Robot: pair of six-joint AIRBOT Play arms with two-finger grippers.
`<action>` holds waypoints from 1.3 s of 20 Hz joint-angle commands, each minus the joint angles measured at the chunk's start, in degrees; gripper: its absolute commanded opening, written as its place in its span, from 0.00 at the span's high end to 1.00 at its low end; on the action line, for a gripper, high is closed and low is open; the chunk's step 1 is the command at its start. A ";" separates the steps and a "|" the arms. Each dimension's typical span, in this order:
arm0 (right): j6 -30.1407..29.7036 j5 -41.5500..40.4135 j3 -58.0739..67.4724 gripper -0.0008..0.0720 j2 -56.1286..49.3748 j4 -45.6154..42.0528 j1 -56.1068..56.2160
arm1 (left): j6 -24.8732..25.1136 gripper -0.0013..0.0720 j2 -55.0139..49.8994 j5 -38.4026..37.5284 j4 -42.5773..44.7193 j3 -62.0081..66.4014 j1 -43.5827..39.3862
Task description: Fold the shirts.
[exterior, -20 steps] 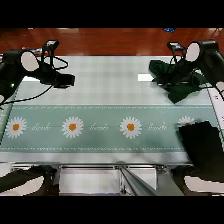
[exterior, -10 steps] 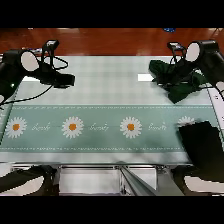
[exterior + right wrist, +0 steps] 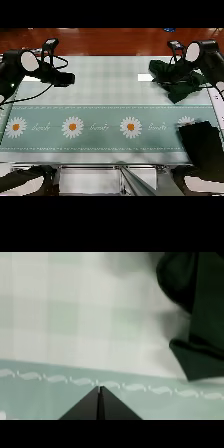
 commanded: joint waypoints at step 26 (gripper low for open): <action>-10.16 -17.18 14.91 0.96 -7.17 9.27 -16.55 | -2.29 0.29 11.17 -11.93 0.74 -0.66 9.79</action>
